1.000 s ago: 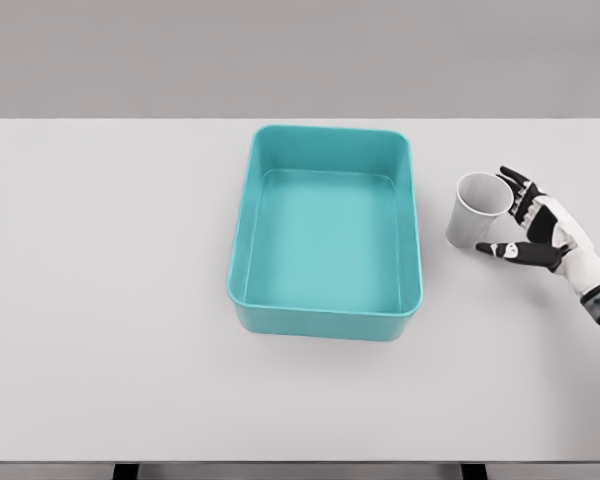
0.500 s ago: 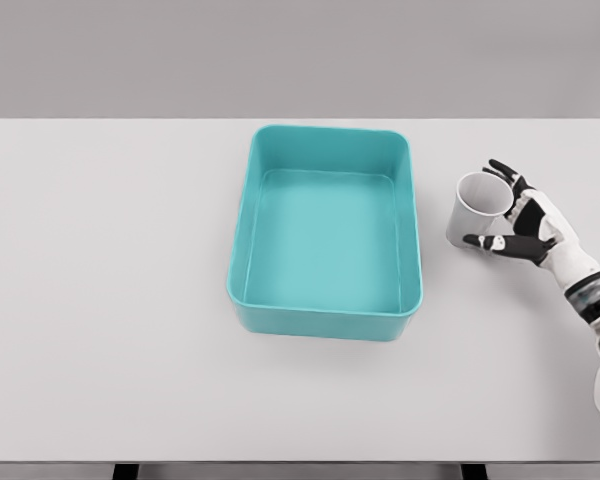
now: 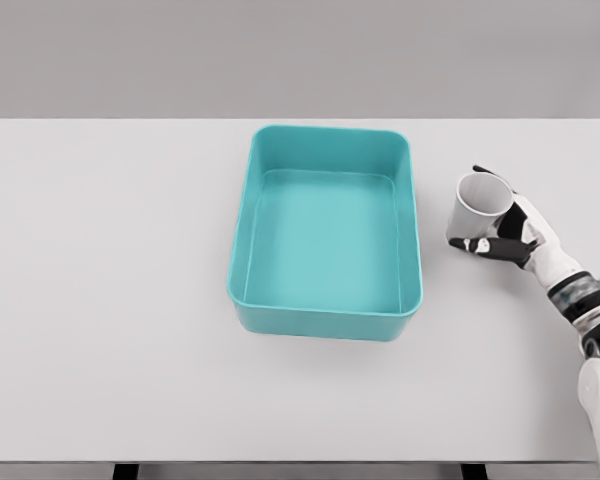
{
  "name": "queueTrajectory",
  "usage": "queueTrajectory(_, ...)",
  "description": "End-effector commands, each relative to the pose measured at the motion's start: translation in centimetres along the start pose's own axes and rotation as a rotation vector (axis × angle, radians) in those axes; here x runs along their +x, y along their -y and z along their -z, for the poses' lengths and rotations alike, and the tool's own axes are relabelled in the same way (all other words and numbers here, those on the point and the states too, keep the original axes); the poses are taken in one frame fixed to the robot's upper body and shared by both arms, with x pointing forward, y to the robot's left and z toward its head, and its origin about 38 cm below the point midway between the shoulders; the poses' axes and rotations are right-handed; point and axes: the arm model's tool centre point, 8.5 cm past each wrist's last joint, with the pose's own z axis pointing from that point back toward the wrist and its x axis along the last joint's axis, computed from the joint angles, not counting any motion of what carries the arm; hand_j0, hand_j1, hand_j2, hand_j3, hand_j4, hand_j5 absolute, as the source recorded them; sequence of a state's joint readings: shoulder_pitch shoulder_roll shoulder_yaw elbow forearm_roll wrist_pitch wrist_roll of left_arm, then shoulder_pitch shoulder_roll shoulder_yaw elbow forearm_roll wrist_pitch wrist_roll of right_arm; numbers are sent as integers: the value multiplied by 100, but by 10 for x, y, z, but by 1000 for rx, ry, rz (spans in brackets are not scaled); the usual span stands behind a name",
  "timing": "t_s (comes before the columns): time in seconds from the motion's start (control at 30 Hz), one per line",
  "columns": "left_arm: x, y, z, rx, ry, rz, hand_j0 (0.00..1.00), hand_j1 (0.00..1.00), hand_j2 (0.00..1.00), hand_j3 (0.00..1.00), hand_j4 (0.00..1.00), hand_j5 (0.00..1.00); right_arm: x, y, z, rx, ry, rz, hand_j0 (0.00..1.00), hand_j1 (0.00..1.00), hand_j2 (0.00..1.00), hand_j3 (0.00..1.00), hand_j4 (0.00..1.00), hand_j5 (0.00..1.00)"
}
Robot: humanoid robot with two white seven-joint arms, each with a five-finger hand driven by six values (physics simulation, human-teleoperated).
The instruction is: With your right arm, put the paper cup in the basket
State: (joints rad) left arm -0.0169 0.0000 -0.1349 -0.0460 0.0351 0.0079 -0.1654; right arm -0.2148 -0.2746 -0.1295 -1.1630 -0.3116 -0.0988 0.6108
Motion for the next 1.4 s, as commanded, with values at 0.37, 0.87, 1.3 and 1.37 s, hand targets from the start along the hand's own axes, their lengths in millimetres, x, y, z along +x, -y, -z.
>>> queueTrajectory(0.37,0,0,0,0,0,-2,100,100,100,100,100,100,-2,-4,2,12,2,2,72,72,72,72,72,72)
queueTrajectory(0.87,0,0,0,0,-1,0,100,100,100,100,100,100,5,-4,4,14,18,-8,58,58,58,58,58,58)
queueTrajectory(1.3,0,0,0,0,0,0,100,100,100,100,100,100,46,-10,11,47,116,-79,59,59,59,59,59,59)
queueTrajectory(1.37,0,0,0,0,0,0,100,100,100,100,100,100,51,-12,10,54,128,-87,59,59,59,59,59,59)
